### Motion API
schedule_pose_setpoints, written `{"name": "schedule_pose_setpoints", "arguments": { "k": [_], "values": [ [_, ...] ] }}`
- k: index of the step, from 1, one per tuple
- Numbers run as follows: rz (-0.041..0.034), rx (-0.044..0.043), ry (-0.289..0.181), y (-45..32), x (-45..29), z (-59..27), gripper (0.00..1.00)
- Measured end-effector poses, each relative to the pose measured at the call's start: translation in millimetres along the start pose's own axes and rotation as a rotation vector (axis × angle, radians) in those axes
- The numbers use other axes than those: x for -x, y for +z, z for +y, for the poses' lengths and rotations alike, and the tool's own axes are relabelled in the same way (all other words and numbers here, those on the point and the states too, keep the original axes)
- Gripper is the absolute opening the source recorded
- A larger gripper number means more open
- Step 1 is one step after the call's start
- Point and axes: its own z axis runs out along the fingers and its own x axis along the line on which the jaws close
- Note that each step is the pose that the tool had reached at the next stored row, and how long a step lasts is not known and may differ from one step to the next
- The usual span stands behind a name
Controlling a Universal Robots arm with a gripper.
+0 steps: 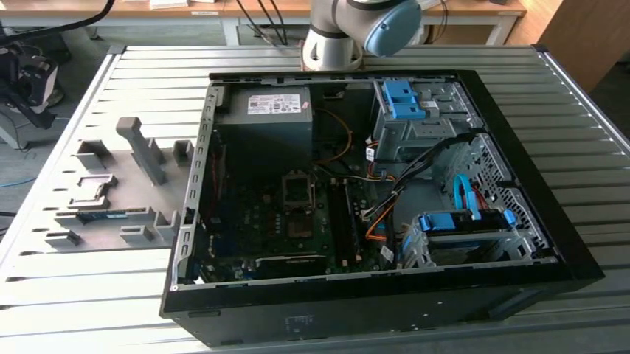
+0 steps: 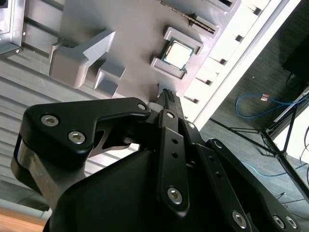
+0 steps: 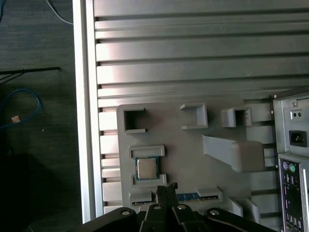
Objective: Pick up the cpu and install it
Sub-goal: 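Reach for the cpu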
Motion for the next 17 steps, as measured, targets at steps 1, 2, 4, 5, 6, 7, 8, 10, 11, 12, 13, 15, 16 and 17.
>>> {"name": "schedule_pose_setpoints", "arguments": {
  "k": [1, 2, 4, 5, 6, 7, 8, 10, 11, 12, 13, 15, 16, 17],
  "values": [
    [0.0, 0.0, 0.0, 0.7, 0.0, 0.0, 0.1],
    [0.0, 0.0001, 0.0, 1.4, 0.0, 0.0, 0.1],
    [0.0, 0.0001, 0.0, 2.8, -0.1, -0.1, 0.1],
    [0.0, 0.0001, 0.0, 3.5, -0.1, -0.1, 0.1],
    [0.0, 0.0, 0.0, 4.0, -0.1, -0.2, 0.1],
    [0.0, 0.0, 0.0, 4.6, -0.1, -0.2, 0.1],
    [0.0, 0.0, 0.0, 5.3, -0.1, -0.2, 0.1],
    [0.0, 0.0, 0.0, 6.6, -0.2, -0.3, 0.1],
    [0.0, 0.0, 0.0, 7.2, -0.2, -0.3, 0.1],
    [0.0, 0.0, 0.0, 7.8, -0.2, -0.4, 0.1],
    [0.0, 0.0001, 0.0, 8.5, -0.2, -0.4, 0.1],
    [0.0, 0.0, 0.0, 9.8, -0.3, -0.4, 0.1],
    [0.0, 0.0001, 0.0, 10.5, -0.3, -0.5, 0.1],
    [-0.0001, 0.0001, 0.0, 11.2, -0.3, -0.5, 0.1]
  ]
}}
